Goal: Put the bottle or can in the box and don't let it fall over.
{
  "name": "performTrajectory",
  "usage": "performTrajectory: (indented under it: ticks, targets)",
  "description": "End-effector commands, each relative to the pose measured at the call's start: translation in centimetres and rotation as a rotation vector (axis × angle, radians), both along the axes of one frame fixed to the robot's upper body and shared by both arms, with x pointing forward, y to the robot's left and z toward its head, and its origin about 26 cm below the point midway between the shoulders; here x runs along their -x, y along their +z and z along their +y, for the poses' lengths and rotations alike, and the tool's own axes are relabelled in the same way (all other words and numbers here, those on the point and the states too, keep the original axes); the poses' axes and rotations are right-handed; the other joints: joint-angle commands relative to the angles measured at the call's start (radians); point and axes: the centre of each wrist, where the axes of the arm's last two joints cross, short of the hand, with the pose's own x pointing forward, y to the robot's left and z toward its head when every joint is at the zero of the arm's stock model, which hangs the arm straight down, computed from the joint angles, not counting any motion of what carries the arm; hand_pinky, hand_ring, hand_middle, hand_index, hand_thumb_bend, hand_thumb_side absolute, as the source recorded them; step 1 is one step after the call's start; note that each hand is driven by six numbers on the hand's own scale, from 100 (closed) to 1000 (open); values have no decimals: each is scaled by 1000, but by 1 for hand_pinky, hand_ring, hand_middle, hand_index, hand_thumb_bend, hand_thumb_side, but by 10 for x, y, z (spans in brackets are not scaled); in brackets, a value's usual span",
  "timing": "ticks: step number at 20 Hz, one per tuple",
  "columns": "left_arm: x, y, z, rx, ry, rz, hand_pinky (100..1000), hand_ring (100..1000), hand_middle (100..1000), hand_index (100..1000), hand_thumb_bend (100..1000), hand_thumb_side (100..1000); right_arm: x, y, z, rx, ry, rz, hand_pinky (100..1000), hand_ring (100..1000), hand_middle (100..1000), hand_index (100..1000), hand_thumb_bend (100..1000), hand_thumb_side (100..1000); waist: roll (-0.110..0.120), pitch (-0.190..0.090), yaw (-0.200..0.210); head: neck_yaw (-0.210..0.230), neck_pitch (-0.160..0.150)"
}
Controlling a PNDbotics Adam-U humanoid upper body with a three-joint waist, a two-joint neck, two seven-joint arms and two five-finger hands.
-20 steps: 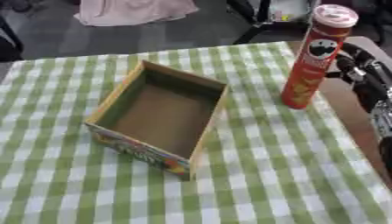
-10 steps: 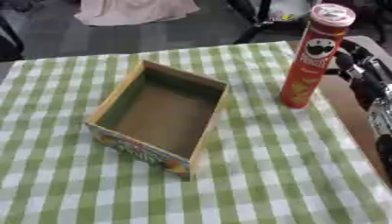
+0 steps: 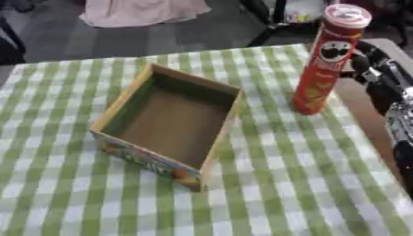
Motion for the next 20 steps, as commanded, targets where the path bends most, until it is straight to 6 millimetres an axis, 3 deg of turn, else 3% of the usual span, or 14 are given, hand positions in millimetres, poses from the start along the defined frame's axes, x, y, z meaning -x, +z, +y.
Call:
performTrajectory:
  ticks: [1, 20]
  targets:
    - [0, 9, 2, -17, -4, -18, 994, 684, 715, 775, 348, 615, -1, 17, -4, 23, -30, -38, 702, 1000, 1000, 918, 1000, 541, 2, -10, 3, 0, -19]
    - [-1, 7, 0, -9, -8, -17, 995, 683, 716, 775, 329, 626, -7, 26, 1, 17, 15, -56, 721, 1000, 1000, 927, 1000, 541, 7, 3, 7, 0, -30]
